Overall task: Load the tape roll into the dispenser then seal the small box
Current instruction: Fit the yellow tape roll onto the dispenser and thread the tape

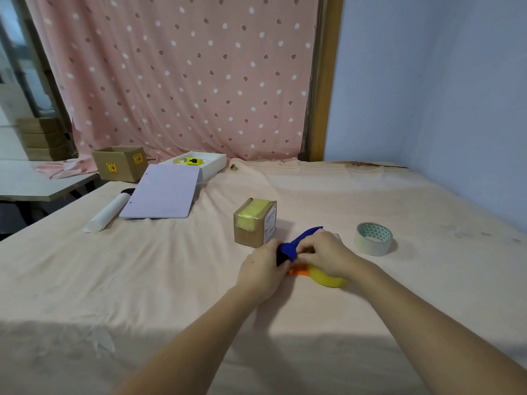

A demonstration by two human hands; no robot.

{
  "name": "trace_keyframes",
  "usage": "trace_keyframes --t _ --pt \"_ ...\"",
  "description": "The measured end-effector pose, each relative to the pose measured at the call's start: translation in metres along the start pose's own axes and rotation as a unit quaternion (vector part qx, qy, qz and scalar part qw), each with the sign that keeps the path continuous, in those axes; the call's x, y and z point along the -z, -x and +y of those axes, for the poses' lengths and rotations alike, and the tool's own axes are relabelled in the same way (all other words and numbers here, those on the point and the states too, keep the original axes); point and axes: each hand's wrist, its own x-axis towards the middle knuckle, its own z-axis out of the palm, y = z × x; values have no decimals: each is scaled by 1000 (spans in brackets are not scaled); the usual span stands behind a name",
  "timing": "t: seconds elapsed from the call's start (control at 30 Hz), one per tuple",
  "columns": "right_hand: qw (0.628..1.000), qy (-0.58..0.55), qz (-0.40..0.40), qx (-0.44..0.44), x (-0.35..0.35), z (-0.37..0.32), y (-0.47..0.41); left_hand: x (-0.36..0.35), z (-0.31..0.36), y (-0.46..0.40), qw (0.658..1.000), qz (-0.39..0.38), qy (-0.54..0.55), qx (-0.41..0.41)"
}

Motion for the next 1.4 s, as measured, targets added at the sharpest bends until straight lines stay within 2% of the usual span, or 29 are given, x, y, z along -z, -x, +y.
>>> trace_keyframes --t 0.43,0.63,0.87,0.97,1.1,1.4 --pt "998 37 -31 36 9 -2 -1 2 -7 -7 998 -49 -17 -24" --pt "996 45 -70 38 13 -1 1 2 -12 -10 997 -71 1 -29" --pt "999 24 -11 31 3 0 2 0 -16 -6 997 -49 54 -3" --pt "999 42 9 29 -4 2 1 0 -19 -5 996 -59 65 -17" --pt "999 33 16 28 -8 5 -1 1 -20 -2 994 -72 80 -25" --pt "999 22 11 26 -5 5 0 1 -11 -8 996 -37 76 15"
